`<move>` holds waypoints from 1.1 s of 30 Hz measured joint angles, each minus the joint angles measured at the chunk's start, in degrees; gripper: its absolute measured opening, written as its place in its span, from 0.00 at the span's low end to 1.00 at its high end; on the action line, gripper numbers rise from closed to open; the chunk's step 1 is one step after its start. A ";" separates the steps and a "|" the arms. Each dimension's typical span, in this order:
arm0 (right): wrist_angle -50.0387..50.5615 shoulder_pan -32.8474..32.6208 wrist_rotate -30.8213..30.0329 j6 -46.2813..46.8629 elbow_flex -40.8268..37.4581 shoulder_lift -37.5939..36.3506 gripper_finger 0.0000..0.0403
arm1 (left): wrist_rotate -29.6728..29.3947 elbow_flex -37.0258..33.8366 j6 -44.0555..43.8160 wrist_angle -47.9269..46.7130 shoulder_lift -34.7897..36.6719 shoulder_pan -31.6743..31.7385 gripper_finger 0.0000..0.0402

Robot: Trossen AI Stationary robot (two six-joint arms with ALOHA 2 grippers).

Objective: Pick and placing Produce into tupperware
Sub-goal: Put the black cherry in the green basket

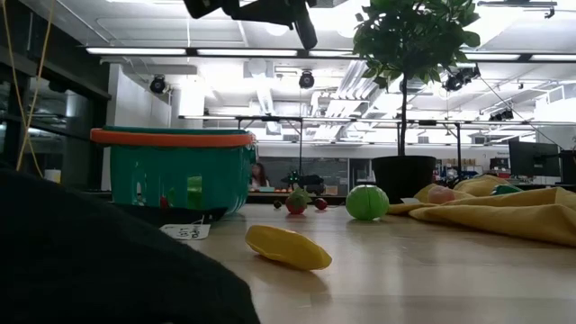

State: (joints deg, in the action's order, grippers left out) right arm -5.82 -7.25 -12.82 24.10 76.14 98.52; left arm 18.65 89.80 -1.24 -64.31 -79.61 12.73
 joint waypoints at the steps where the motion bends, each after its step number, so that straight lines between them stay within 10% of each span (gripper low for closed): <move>1: 0.00 0.00 0.02 -0.02 0.00 0.00 0.28 | -0.43 0.00 -0.07 0.20 0.00 0.00 0.31; 17: 0.00 0.00 0.37 -0.13 0.00 0.00 0.28 | -1.33 0.00 -0.54 0.01 -0.44 0.00 0.30; 33: -0.04 -0.02 0.88 -0.15 0.00 0.00 0.28 | -1.44 0.00 -0.34 -0.18 -1.81 0.00 0.01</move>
State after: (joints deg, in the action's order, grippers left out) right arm -5.87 -7.27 -11.94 23.94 76.14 98.52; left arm 17.21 89.80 -1.58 -64.48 -81.43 12.73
